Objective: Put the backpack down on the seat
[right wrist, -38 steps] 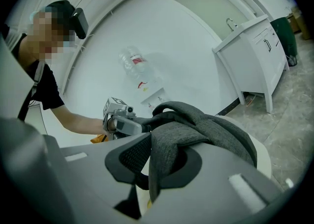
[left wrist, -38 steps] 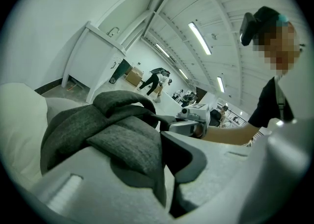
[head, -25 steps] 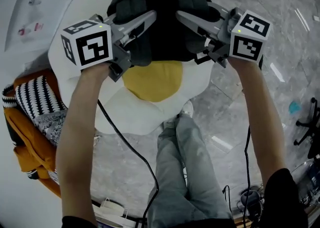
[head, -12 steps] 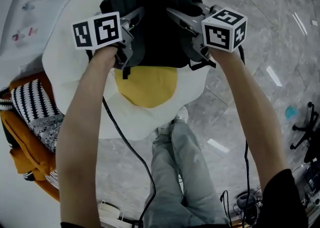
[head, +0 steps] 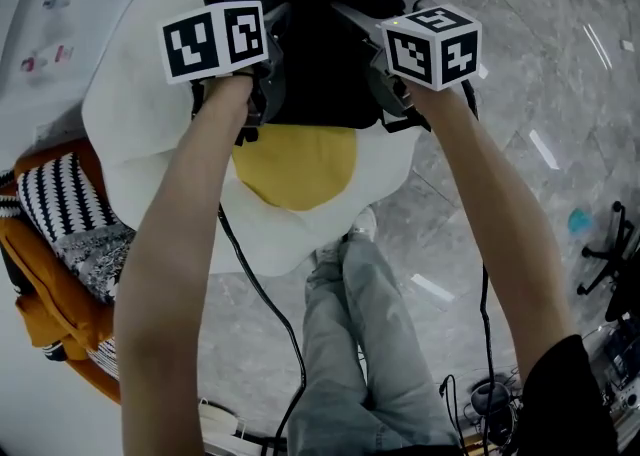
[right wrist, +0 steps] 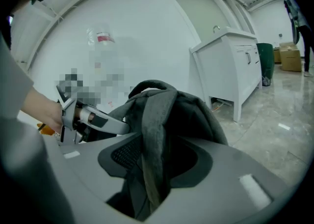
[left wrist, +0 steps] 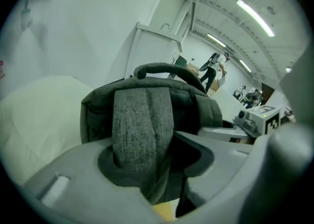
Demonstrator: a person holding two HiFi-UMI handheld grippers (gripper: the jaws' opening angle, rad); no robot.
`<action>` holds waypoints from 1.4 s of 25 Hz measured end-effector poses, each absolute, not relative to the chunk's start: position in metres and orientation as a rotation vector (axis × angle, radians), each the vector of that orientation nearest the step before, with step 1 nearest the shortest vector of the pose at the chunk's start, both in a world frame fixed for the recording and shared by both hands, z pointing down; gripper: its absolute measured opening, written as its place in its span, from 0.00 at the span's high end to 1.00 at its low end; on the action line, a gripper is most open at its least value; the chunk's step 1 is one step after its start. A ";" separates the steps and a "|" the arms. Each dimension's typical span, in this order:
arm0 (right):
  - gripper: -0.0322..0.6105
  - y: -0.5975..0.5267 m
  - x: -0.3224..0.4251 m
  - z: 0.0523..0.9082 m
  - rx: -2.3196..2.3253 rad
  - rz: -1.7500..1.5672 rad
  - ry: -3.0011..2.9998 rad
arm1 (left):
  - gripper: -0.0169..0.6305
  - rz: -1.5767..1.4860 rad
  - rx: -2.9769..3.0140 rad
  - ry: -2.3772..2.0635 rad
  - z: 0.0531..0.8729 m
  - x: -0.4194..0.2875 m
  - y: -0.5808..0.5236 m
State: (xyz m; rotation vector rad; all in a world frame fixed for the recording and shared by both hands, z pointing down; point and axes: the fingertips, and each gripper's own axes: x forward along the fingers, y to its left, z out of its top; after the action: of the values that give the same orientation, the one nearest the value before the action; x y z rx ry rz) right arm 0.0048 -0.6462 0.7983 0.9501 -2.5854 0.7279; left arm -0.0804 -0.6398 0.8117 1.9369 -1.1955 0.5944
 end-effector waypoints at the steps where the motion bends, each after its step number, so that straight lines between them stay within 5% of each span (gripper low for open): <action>1: 0.65 -0.645 0.009 0.800 0.979 0.734 -2.563 | 0.69 0.591 1.937 -1.197 0.809 -0.082 -0.637; 19: 0.58 -0.555 0.040 0.740 1.067 0.717 -2.471 | 0.52 0.697 1.773 -1.323 0.764 -0.114 -0.531; 28: 0.71 -0.502 0.039 0.680 1.117 0.718 -2.450 | 0.97 0.524 1.815 -1.351 0.706 -0.114 -0.469; 35: 0.84 -0.474 0.035 0.605 1.189 0.774 -2.512 | 0.97 0.215 1.757 -1.417 0.635 -0.121 -0.428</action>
State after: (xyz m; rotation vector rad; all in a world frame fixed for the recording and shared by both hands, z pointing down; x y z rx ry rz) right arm 0.0346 -0.4743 0.6053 1.1885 -2.5119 0.7738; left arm -0.1207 -0.4279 0.6352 1.7572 -1.4172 0.2151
